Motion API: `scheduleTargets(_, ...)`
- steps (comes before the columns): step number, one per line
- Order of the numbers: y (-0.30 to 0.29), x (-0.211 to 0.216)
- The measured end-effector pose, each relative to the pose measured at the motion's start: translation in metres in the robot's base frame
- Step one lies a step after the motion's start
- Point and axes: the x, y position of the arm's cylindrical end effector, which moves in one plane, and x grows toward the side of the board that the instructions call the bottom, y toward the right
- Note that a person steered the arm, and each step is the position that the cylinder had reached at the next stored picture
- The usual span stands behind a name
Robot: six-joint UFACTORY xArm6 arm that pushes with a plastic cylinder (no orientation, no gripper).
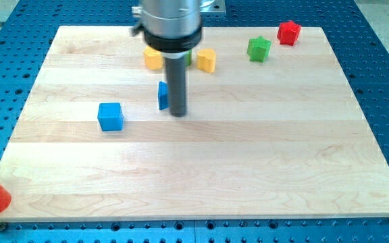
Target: Move the yellow hexagon below the yellow heart
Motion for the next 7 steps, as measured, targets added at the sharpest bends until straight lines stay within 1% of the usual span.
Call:
scheduleTargets(1, 0.039, -0.028)
scheduleTargets(2, 0.005, -0.047)
scheduleTargets(3, -0.044, -0.068)
scheduleTargets(4, -0.118, -0.069)
scheduleTargets(5, -0.201, -0.101)
scheduleTargets(6, -0.163, -0.161)
scheduleTargets(7, -0.066, -0.133)
